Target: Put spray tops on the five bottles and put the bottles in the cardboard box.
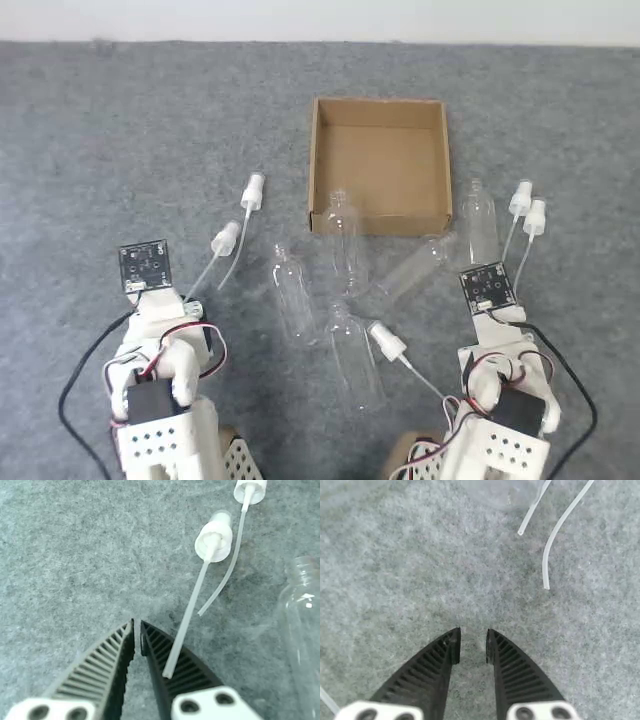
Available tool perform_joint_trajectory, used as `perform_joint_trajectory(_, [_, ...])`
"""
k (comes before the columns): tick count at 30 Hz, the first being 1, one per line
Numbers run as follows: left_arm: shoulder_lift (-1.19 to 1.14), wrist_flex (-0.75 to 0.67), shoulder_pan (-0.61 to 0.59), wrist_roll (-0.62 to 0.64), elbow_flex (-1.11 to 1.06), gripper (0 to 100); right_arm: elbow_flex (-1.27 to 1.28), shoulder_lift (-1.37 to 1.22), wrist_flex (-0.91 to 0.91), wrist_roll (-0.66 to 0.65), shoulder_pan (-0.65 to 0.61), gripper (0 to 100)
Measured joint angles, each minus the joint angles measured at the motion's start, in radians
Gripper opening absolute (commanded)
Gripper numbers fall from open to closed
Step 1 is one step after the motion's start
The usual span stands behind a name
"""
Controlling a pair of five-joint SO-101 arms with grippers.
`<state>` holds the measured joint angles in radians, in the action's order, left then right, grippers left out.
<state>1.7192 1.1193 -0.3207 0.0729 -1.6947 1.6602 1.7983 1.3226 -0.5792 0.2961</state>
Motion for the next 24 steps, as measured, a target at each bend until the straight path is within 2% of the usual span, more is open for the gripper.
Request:
perform_joint_trajectory(17, [0.000, 0.000, 0.051, 0.000, 0.000, 1, 0.000, 0.000, -0.002, 0.000, -0.035, 6.4])
perform_joint_trajectory(24, [0.000, 0.000, 0.051, 0.000, 0.000, 1, 0.000, 0.000, -0.123, 0.000, -0.038, 6.4])
